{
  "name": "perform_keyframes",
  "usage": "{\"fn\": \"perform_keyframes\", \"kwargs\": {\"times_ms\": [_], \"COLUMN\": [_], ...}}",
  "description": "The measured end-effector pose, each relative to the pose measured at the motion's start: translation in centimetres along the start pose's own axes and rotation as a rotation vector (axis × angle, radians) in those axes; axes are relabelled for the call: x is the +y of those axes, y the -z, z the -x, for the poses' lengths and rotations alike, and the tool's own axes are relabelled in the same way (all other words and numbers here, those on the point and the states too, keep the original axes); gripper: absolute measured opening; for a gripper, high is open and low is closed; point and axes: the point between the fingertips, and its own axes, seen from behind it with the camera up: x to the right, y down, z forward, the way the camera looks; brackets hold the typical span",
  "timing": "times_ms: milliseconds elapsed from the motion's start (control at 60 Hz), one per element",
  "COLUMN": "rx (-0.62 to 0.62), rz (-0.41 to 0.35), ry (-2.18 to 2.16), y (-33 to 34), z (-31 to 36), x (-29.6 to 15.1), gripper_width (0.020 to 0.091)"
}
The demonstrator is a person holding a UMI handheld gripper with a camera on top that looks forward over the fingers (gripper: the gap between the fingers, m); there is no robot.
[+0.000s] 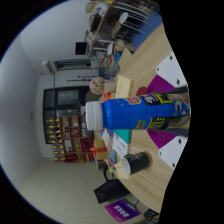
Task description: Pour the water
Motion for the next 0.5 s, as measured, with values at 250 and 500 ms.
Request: {"fn": "perform_keyframes", "kwargs": {"times_ms": [250, 500], "rx": [0.156, 0.245], "rz": [0.041, 0.112], "ry": [0.681, 1.715], "y": [-2.2, -5.8], "z": [-1.3, 3.0], "x": [-10.6, -13.5], "gripper_width": [0.0485, 0.0485]}}
